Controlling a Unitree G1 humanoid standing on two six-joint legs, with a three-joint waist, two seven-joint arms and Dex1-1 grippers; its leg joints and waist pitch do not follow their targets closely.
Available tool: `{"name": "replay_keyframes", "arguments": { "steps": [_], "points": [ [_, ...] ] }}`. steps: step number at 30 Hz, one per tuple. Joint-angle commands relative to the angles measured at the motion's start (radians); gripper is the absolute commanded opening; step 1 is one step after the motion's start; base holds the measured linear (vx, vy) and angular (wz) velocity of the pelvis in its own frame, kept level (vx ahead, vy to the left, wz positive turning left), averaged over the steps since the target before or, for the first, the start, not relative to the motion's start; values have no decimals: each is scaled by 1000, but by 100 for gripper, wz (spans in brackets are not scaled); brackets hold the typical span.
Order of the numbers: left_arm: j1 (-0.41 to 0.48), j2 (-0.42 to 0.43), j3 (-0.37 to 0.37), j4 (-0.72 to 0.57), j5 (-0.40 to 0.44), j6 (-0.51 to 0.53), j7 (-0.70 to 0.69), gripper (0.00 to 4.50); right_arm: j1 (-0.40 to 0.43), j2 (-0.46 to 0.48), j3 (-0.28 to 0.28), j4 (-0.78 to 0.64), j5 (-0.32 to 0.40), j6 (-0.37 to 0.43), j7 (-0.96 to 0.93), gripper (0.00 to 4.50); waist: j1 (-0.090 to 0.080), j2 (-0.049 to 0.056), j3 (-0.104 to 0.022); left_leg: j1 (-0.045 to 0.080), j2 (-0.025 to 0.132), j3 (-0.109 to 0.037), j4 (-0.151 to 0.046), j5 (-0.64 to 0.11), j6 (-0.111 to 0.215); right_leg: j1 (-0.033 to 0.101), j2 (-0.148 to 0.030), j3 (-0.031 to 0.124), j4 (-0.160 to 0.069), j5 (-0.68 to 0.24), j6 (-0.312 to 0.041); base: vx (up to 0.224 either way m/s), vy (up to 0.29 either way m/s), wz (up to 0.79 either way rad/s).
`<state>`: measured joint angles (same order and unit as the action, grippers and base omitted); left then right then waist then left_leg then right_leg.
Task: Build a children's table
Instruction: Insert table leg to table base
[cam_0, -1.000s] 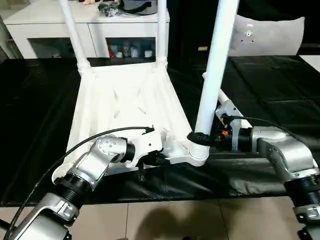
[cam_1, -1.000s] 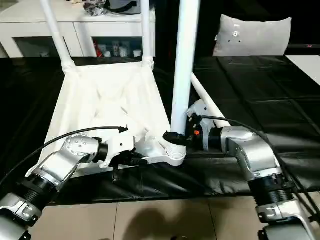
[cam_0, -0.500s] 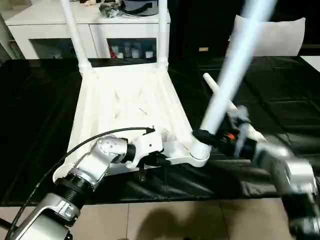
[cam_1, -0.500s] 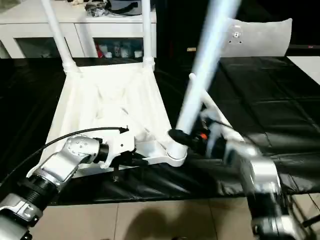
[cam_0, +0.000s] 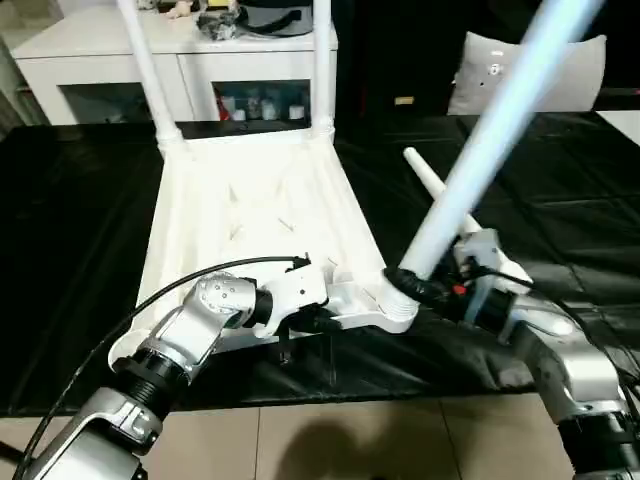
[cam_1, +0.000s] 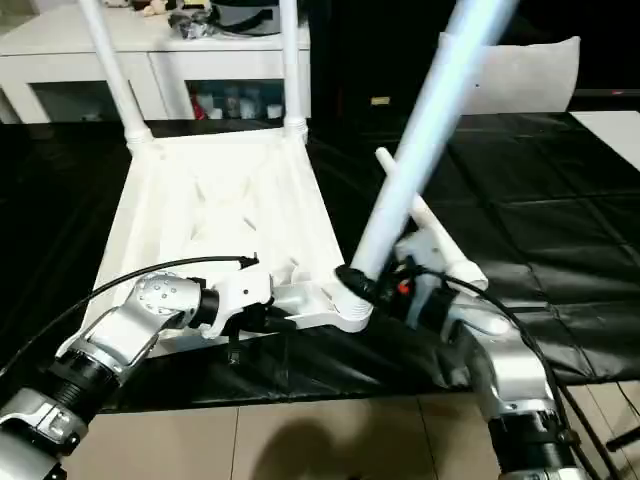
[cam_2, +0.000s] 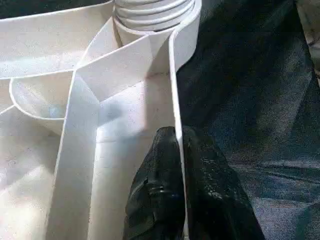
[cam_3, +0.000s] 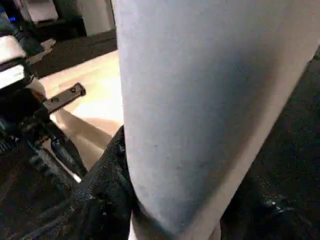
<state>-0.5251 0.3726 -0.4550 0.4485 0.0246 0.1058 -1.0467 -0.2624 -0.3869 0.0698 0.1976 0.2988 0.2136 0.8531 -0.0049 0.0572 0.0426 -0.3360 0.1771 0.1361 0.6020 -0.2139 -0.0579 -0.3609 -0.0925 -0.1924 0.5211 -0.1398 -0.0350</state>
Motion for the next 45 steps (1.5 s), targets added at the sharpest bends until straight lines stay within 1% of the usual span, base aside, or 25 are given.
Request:
{"name": "replay_keyframes", "arguments": {
  "steps": [1, 2, 3, 4, 5, 6, 7, 8, 9, 10, 11, 12, 13, 15, 17, 20, 23, 30, 33, 35, 36, 37, 38, 40, 45],
  "points": [
    [-7, 13, -4, -13, 23, -25, -12, 0, 38, -32, 48, 77, -101, 44, -13, 189, -19, 3, -29, 15, 51, -32, -78, -554, 6, 25, -65, 6, -117, -701, 72, 0, 0, 0],
    [-7, 17, -6, -15, 24, -26, -16, 0, 33, -37, 60, 72, -96, 52, 4, 188, -27, 20, -21, 14, 84, -49, -112, -689, -9, 44, -62, 12, -85, -637, 55, 0, 0, 0],
    [-7, 17, -6, -15, 24, -26, -16, 0, 33, -37, 60, 72, -96, 52, 4, 188, -27, 20, -21, 14, 84, -49, -112, -689, -9, 44, -62, 12, -85, -637, 55, 0, 0, 0],
    [-10, 20, -7, -11, 26, -30, -22, 0, 28, -44, 74, 72, -95, 55, 25, 188, -18, 19, -18, -10, 109, -65, -156, -808, -37, 65, -62, 64, -3, -510, 5, 0, 0, 0],
    [-12, 22, -7, -9, 28, -32, -25, 0, 25, -51, 85, 76, -93, 52, 39, 188, -13, 14, -16, -4, 101, -60, -154, -819, -46, 57, -65, 73, -6, -519, -4, 0, 0, 0],
    [-18, 23, -8, -3, 30, -37, -30, 0, 19, -56, 95, 81, -93, 54, 50, 188, -16, -9, -17, 36, 47, -37, -98, -710, -40, 3, -85, 72, -76, -704, 9, 0, 0, 0],
    [-23, 24, -9, 3, 32, -41, -33, 0, 13, -59, 102, 87, -95, 54, 58, 188, -15, -18, -11, 64, -6, -10, -24, -505, -9, -29, -101, 33, -140, -900, 46, 58, -42, 1],
    [-30, 25, -9, 11, 34, -46, -37, 0, 6, -62, 109, 96, -99, 53, 67, 188, -18, -16, -14, 57, -11, -6, -11, -438, 8, -17, -103, 17, -148, -927, 67, 58, -42, 1],
    [-45, 26, -10, 28, 37, -57, -44, 0, -10, -63, 119, 111, -102, 57, 82, 188, -20, 2, -18, 42, 11, -15, -31, -427, 17, 12, -96, -3, -145, -864, 84, 0, 0, 0],
    [-45, 26, -10, 28, 37, -57, -44, 0, -10, -63, 119, 111, -102, 57, 82, 188, -30, 15, -22, 18, 45, -40, -65, -503, 2, 40, -81, -7, -116, -737, 78, 82, 8, 0],
    [-62, 26, -11, 49, 40, -67, -50, 0, -26, -62, 127, 127, -105, 60, 95, 188, -26, 24, -26, 4, 85, -60, -102, -589, -4, 58, -80, 27, -70, -580, 39, 82, 8, 0],
    [-69, 26, -11, 58, 42, -71, -52, 0, -31, -61, 129, 132, -104, 63, 101, 188, -25, 24, -22, 0, 92, -63, -112, -631, -12, 56, -79, 35, -58, -548, 24, 60, 0, 9],
    [-102, 27, -10, 101, 49, -91, -59, 0, -54, -60, 141, 153, -105, 72, 126, 188, -19, 11, -25, 19, 74, -50, -100, -629, -25, 36, -89, 46, -71, -577, 2, 0, 0, 0],
    [-136, 29, -10, 141, 57, -108, -64, 0, -71, -60, 153, 164, -102, 85, 154, 188, -20, -5, -24, 17, 41, -34, -76, -516, -18, 29, -100, 40, -95, -689, 1, 0, 0, 0],
    [-150, 29, -9, 159, 59, -115, -66, 0, -77, -61, 160, 166, -102, 88, 165, 188, -17, -1, -26, -4, 47, -39, -79, -453, -5, 43, -100, 38, -92, -688, 15, 0, 0, 0],
    [-174, 34, -2, 192, 63, -128, -68, 0, -92, -59, 179, 163, -97, 103, 182, 188, -13, 3, -35, -13, 61, -41, -88, -405, 4, 45, -98, 56, -72, -551, -35, 0, 0, 0],
    [-173, 36, 0, 197, 64, -131, -70, 0, -98, -55, 182, 164, -90, 111, 184, 188, -7, 3, -40, -16, 68, -38, -94, -369, 11, 48, -99, 70, -55, -444, -90, 0, 0, 0],
    [-151, 31, 8, 203, 47, -140, -92, 0, -110, -30, 165, 181, -75, 127, 179, 188, 5, -6, -49, -20, 67, -25, -89, -250, 40, 55, -98, 86, -35, -335, -143, 0, 0, 0],
    [-96, 28, 31, 134, 16, -75, -80, 0, -96, -11, 158, 149, -102, 193, 76, 188, 5, -11, -45, -21, 70, -24, -92, -247, 37, 54, -98, 86, -36, -368, -136, 0, 0, 0],
    [-78, 26, 42, 109, 10, -47, -61, 0, -90, 1, 152, 140, -113, 215, 26, 188, 1, -9, -42, -17, 69, -24, -95, -278, 20, 50, -96, 86, -40, -426, -119, 0, 0, 0],
    [-34, 6, 70, 38, -16, 51, -11, 0, -79, 32, 126, 126, -121, 260, -68, 188, -9, -11, -39, -18, 72, -26, -100, -303, 1, 52, -98, 89, -37, -463, -112, 0, 0, 0],
    [-34, 6, 70, 38, -16, 51, -11, 0, -79, 32, 126, 126, -121, 260, -68, 188, -11, -12, -31, -23, 67, -28, -101, -324, 1, 49, -98, 84, -44, -511, -96, 0, 0, 0],
    [-8, -9, 80, -7, -26, 104, 19, 0, -77, 47, 116, 126, -129, 266, -110, 188, -16, -13, -32, -7, 60, -23, -95, -377, -9, 36, -95, 83, -59, -603, -62, 0, 0, 0],
    [22, -33, 85, -62, -27, 170, 63, 0, -85, 75, 98, 140, -143, 275, -177, 188, -22, -12, -28, 5, 53, -24, -90, -424, -12, 23, -94, 77, -73, -691, -24, 0, 0, 0],
    [38, -137, 79, -153, 2, 293, 180, 0, -165, 173, 35, 269, -162, 288, -373, 188, -29, -6, -31, 11, 54, -27, -94, -470, -16, 18, -89, 74, -79, -645, -23, 0, 0, 0]
  ]
}}
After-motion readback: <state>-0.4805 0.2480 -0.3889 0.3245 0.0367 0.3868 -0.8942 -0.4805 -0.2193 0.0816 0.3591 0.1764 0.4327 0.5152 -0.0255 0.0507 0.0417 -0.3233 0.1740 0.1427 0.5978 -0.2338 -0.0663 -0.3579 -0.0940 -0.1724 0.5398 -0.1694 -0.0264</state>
